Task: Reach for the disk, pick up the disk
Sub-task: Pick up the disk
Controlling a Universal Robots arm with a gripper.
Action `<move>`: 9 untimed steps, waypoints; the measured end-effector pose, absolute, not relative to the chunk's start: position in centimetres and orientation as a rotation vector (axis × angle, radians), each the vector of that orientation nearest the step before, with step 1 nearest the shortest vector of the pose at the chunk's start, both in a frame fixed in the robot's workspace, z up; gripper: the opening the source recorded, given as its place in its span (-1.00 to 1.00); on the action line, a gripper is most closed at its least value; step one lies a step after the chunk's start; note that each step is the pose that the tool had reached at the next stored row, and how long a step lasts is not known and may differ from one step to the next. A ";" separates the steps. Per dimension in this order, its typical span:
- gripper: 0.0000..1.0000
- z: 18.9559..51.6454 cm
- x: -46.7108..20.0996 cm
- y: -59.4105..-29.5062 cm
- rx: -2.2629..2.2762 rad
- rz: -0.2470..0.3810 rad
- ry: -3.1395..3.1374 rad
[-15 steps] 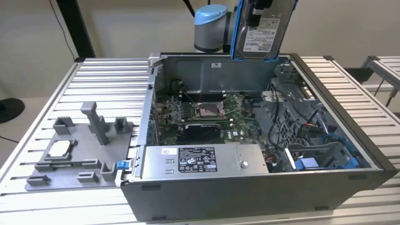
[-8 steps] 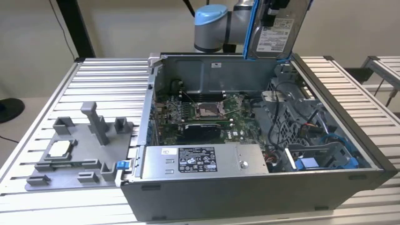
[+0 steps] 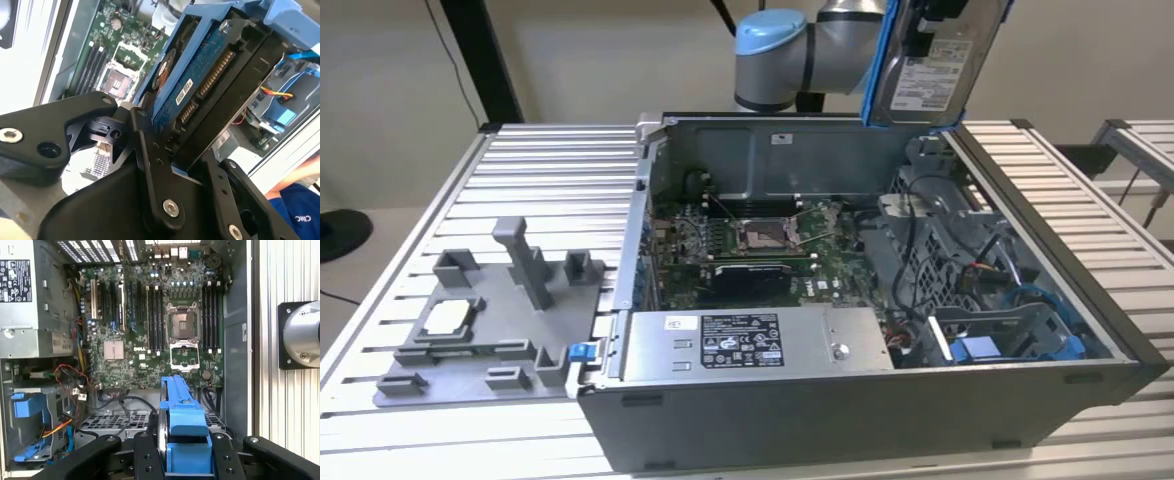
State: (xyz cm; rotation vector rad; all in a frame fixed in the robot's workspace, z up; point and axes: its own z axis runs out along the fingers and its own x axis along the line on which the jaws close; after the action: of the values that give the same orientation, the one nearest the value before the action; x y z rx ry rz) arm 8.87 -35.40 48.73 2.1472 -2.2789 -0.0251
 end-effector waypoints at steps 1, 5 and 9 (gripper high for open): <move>-1.00 48.7 9.2 -35.4 2.147 -0.025 -2.279; -1.00 48.7 9.5 -35.4 2.147 -0.025 -2.279; -1.00 48.7 9.6 -35.4 2.147 -0.025 -2.279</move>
State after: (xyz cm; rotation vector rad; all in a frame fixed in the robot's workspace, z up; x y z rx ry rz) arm 9.57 -35.40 48.73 2.1471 -2.2788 -0.0252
